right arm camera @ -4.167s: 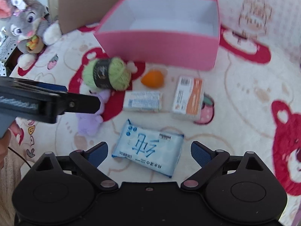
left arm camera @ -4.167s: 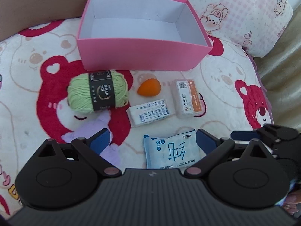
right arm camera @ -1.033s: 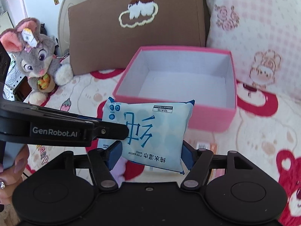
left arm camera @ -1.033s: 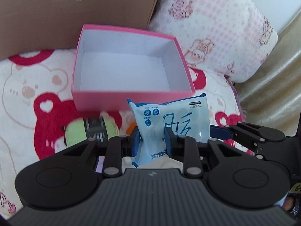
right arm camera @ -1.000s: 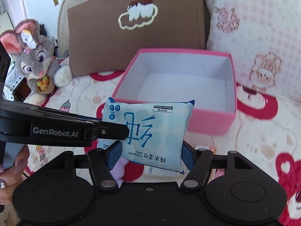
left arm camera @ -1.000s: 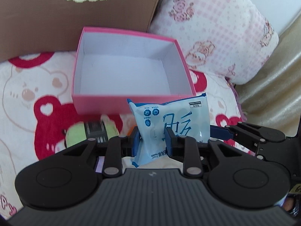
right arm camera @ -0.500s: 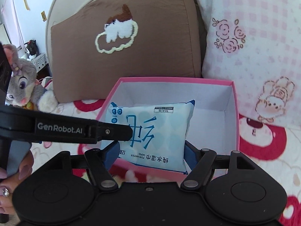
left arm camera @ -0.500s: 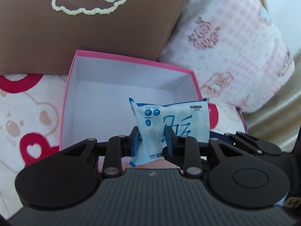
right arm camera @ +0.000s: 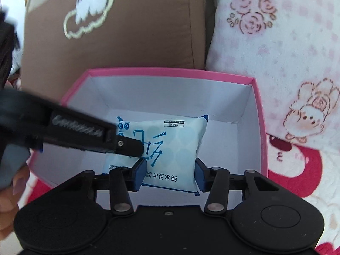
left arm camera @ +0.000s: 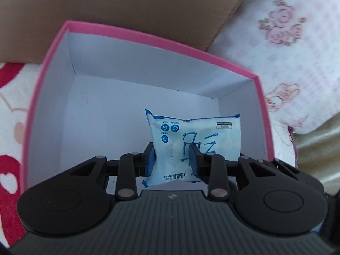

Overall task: Organize objects
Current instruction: 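Lift the wet-wipe pack with the left tool and carry it into the pink box, then open the left tool to release the wipe pack and withdraw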

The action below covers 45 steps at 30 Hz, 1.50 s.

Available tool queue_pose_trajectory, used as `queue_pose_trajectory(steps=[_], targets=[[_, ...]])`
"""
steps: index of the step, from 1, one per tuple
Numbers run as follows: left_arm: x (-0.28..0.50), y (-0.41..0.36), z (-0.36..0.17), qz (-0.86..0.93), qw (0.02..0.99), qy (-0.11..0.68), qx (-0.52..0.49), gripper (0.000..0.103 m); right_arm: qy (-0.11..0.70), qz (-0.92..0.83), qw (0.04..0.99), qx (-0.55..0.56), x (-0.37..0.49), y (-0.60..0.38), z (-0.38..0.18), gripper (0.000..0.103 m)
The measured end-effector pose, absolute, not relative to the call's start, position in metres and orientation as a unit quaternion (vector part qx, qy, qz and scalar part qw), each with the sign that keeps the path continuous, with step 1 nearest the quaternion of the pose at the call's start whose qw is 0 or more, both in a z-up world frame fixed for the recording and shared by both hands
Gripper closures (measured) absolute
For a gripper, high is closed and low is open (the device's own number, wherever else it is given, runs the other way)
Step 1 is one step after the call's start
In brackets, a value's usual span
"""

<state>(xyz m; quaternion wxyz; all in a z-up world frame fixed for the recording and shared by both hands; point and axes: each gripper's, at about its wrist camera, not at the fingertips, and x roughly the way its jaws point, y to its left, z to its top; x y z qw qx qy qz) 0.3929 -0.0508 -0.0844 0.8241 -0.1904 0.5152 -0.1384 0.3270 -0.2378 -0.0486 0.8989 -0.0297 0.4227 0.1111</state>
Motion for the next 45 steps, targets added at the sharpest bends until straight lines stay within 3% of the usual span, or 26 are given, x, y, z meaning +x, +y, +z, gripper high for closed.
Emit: queue_pose_trajectory(steps=[6,13,15,17,34,43,45], targets=[[0.414,-0.053,-0.103,-0.121,0.804,0.538,-0.222,0.07,0.448,0.098,0.887,-0.064,0.349,-0.235,-0.055,0.054],[0.425,-0.065,-0.109,-0.109,0.809,0.545,-0.191,0.07,0.448,0.095,0.883,-0.101,0.354,-0.229,-0.063,0.054],[0.428,-0.064,-0.113,-0.104,0.807,0.548,-0.196,0.071,0.43,0.089,0.89,-0.122,0.352,-0.226,-0.061,0.064],[0.43,-0.065,-0.118,-0.102,0.803,0.553,-0.197,0.073,0.43,0.086,0.89,-0.127,0.352,-0.227,-0.061,0.066],[0.429,-0.082,-0.123,-0.097,0.805,0.548,-0.205,0.079,0.416,0.035,0.891,-0.179,0.348,-0.234,-0.067,0.063],[0.424,-0.082,-0.121,-0.092,0.809,0.544,-0.204,0.079,0.419,0.044,0.901,-0.105,0.346,-0.262,-0.055,0.063],[0.421,-0.081,-0.119,-0.091,0.813,0.54,-0.196,0.08,0.416,0.06,0.905,-0.069,0.343,-0.271,-0.049,0.056]])
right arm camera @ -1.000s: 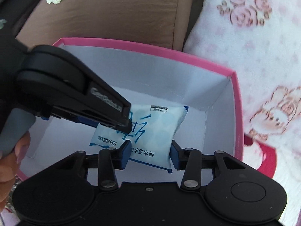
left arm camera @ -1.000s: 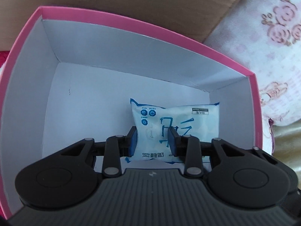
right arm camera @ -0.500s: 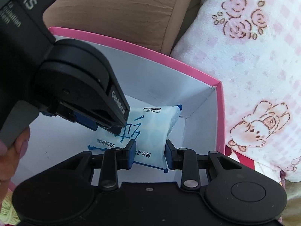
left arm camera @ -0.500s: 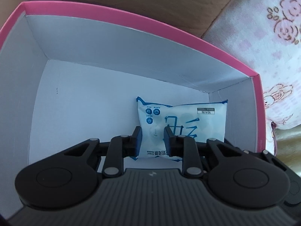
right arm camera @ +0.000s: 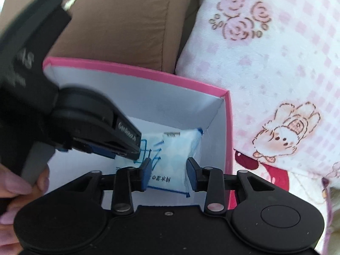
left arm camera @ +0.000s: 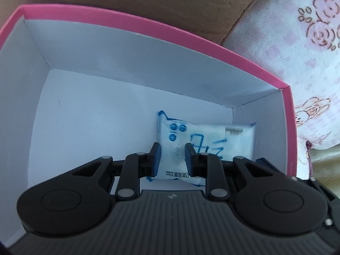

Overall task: Organize objects
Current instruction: 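Open the left tool to release the wipe pack and withdraw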

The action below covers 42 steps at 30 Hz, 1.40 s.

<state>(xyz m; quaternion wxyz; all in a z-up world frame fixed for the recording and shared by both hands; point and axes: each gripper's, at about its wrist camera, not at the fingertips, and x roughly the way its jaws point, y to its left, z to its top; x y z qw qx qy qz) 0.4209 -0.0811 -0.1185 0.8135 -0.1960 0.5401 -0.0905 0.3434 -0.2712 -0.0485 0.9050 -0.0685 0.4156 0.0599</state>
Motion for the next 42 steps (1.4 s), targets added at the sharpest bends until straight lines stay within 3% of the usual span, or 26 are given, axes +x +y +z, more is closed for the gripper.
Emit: queue_pose_trajectory(steps=[11,24,42], targets=[[0.373,-0.082,-0.073,-0.117,0.83,0.521,-0.164,0.079,0.423,0.125,0.897,0.016,0.326,-0.269,-0.02,0.056],[0.313,-0.066,0.024,-0.15,0.851,0.494,-0.101,0.077,0.419,0.14,0.897,-0.022,0.254,-0.25,0.031,0.055],[0.216,-0.027,0.073,-0.193,0.844,0.497,-0.05,0.071,0.4,0.157,0.902,-0.041,0.174,-0.219,0.079,0.045]])
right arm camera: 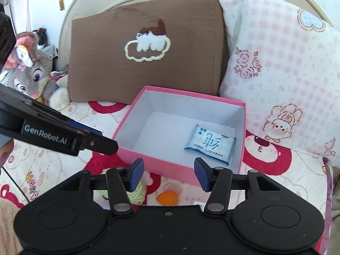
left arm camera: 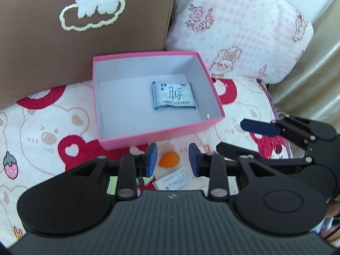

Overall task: Organize objects
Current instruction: 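Move the left tool to the purple plush toy and close on it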

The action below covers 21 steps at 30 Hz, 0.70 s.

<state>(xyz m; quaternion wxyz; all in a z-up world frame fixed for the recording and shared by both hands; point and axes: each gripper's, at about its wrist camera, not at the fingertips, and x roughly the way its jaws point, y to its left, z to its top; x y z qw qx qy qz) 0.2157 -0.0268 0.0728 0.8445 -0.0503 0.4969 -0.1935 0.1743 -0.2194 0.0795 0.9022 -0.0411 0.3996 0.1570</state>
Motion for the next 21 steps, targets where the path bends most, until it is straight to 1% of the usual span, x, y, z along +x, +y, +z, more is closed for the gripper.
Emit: queue_pose_trajectory(steps=[4,10,13,17,21], targets=[[0.198,-0.021,0.073,-0.206,0.842,0.496,-0.041,0.069,0.397,0.16,0.902,-0.049,0.158,-0.212,0.082,0.044],[0.177,-0.009,0.073,-0.217,0.841,0.493,-0.043,0.065,0.388,0.169,0.905,-0.056,0.134,-0.203,0.085,0.04],[0.159,-0.008,0.079,-0.248,0.846,0.472,-0.02,0.061,0.386,0.176,0.903,-0.06,0.12,-0.199,0.085,0.038],[0.139,-0.006,0.085,-0.262,0.855,0.448,-0.002,0.056,0.385,0.189,0.901,-0.066,0.104,-0.193,0.081,0.032],[0.129,-0.001,0.077,-0.264,0.855,0.446,-0.003,0.051,0.385,0.218,0.894,-0.067,0.092,-0.187,0.071,0.027]])
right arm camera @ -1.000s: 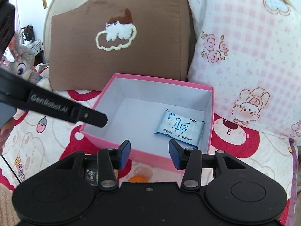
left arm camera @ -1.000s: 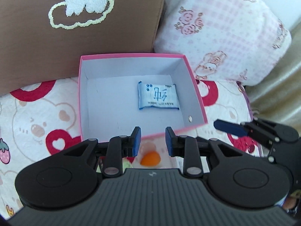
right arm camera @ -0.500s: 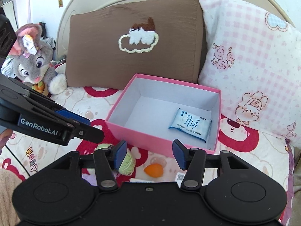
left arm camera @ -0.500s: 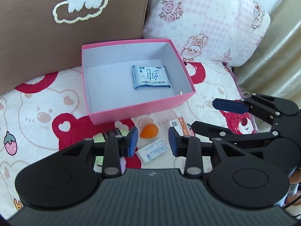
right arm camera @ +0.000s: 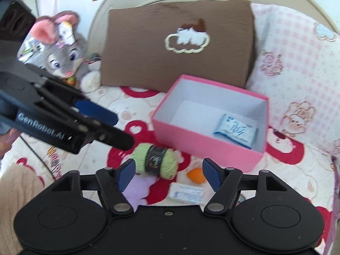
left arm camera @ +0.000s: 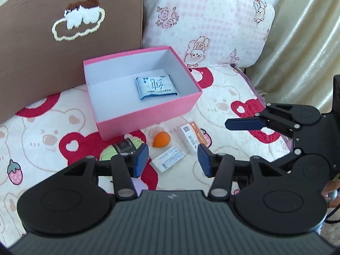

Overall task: Organize objects
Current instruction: 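Move the left tool to the purple plush toy and close on it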

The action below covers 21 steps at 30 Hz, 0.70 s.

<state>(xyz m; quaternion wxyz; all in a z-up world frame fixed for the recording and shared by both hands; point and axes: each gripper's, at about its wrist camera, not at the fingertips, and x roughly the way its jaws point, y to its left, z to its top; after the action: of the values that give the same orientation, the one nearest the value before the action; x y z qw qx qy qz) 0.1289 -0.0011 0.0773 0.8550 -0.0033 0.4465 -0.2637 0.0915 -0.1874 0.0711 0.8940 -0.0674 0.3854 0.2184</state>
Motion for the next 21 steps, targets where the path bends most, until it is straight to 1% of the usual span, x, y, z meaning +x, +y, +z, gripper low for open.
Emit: queue_pose_trajectory(steps=[1,3,5,14,17,21], targets=[[0.128,0.001,0.074,-0.265,0.853,0.451,-0.009,0.051,0.387,0.225,0.892,-0.066,0.089,-0.186,0.068,0.026],[0.128,0.004,0.065,-0.267,0.846,0.46,-0.018,0.048,0.391,0.24,0.886,-0.064,0.085,-0.183,0.061,0.019],[0.128,0.007,0.054,-0.275,0.839,0.47,-0.017,0.047,0.393,0.252,0.882,-0.065,0.081,-0.179,0.053,0.016],[0.137,0.027,0.002,-0.268,0.814,0.513,-0.05,0.044,0.437,0.279,0.854,-0.04,0.094,-0.158,0.011,0.016],[0.139,0.032,-0.007,-0.267,0.808,0.521,-0.058,0.043,0.454,0.292,0.841,-0.037,0.096,-0.147,-0.002,0.016],[0.142,0.038,-0.017,-0.261,0.807,0.526,-0.067,0.04,0.474,0.296,0.828,-0.044,0.098,-0.132,-0.018,0.016]])
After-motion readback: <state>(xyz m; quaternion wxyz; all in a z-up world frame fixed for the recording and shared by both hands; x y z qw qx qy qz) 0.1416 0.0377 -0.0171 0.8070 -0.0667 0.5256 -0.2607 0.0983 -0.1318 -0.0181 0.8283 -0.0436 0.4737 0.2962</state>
